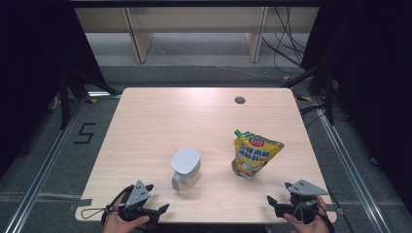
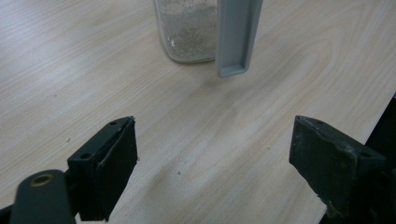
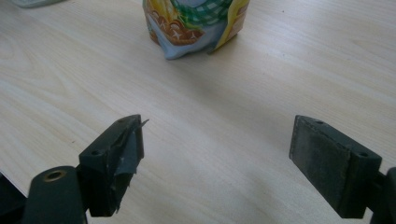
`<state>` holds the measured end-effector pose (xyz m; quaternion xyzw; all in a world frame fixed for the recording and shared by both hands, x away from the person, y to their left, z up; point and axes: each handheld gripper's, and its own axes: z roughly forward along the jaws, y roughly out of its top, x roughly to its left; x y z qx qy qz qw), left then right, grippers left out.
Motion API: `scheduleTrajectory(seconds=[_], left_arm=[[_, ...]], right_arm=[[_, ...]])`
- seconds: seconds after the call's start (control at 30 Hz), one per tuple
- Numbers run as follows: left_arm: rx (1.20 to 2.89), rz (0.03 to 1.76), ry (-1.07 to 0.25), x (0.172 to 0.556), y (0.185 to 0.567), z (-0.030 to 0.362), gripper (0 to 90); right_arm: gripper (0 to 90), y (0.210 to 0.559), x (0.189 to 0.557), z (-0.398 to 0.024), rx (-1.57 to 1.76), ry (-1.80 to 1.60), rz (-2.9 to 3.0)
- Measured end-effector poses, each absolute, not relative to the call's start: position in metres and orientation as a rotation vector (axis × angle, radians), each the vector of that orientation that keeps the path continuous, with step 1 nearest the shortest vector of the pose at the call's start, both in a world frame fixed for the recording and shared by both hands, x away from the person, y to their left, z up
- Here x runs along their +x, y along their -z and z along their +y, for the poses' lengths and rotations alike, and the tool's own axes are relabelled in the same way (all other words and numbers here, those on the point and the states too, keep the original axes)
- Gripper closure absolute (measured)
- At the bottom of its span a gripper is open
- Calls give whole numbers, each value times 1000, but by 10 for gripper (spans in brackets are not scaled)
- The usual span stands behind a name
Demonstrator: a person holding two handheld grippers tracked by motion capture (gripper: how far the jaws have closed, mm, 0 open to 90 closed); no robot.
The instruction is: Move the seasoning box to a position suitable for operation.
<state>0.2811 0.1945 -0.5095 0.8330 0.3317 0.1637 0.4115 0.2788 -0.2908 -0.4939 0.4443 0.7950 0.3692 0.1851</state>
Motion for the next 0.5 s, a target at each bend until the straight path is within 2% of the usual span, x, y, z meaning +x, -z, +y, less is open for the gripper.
scheduleTrajectory(seconds=[0.5], left_arm=[[2111,848,-417,281,509,195,152]], right_arm=[[179,494,280,-293,1251,-1019,2229]])
